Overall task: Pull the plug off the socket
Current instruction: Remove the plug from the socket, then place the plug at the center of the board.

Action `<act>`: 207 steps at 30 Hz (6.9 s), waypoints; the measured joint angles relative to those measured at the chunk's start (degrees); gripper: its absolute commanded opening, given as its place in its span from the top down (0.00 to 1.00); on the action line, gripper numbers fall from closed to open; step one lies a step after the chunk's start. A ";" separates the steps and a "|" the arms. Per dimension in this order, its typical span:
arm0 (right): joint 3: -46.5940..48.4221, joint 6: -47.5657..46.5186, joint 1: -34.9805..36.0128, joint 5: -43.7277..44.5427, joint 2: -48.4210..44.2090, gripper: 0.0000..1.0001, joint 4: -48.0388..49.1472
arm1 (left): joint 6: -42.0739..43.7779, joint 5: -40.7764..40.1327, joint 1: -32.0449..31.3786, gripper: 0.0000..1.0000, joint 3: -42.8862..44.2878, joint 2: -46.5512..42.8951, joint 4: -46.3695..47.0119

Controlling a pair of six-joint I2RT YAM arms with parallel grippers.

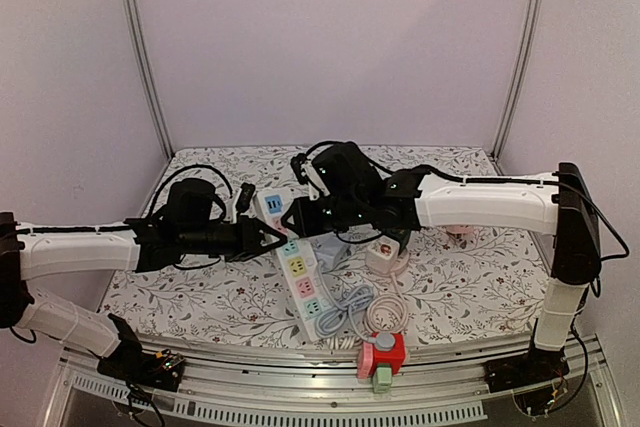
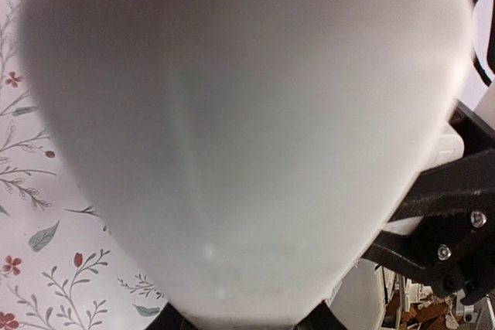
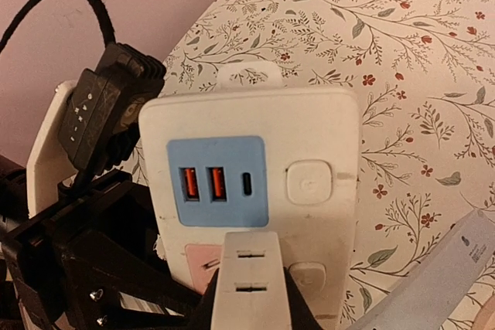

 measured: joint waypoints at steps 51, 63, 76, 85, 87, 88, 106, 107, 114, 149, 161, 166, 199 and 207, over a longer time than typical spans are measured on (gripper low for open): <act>1.05 1.29 -1.68 -5.95 0.00 1.00 -1.49 | -0.50 -0.13 -0.07 1.00 -1.86 -1.07 2.62; 1.11 0.00 0.20 -0.72 0.00 1.00 -2.19 | -1.29 0.09 0.22 1.00 -1.86 -0.57 2.80; 1.29 -1.38 1.25 3.23 0.00 1.00 -3.26 | -1.92 1.29 0.81 1.00 -1.86 0.61 3.61; 1.31 -1.53 1.33 4.04 0.00 1.00 -3.67 | -2.27 1.97 0.92 1.00 -1.88 1.09 4.24; 1.31 -1.53 1.18 3.76 0.00 1.00 -3.61 | -2.21 2.54 1.01 1.00 -1.97 1.09 4.50; 1.31 -1.51 1.03 3.58 0.00 1.00 -3.54 | -2.16 2.78 1.05 1.00 -1.99 1.09 4.57; -0.04 1.31 -1.51 -7.06 0.00 1.00 1.03 | -1.51 3.80 1.97 1.00 -4.59 -1.86 6.23; -0.07 1.44 -1.57 -7.30 0.00 1.00 1.16 | -1.51 3.78 1.99 1.00 -4.63 -1.90 6.27; -0.57 1.75 -1.73 -7.91 -0.04 1.00 1.95 | -2.19 3.76 2.14 1.00 -5.16 -1.95 6.95; -15.47 1.55 -6.62 3.39 -17.46 1.00 -5.27 | 1.42 4.76 11.43 1.00 -0.02 -7.30 -9.77; -39.06 7.65 -19.41 12.50 -33.33 1.00 -8.87 | 2.75 7.32 15.91 1.00 0.70 -6.93 -12.57; -44.48 9.29 -24.96 13.55 -36.20 1.00 -8.79 | 2.12 7.21 16.37 1.00 -1.49 -9.35 -12.22; -54.14 14.19 -34.03 11.47 -27.12 0.48 4.46 | 0.92 7.02 18.95 1.00 -0.74 -5.90 -13.14; -54.77 13.31 -35.50 11.72 -29.38 0.31 3.85 | 4.02 9.09 22.12 1.00 5.95 2.67 -13.64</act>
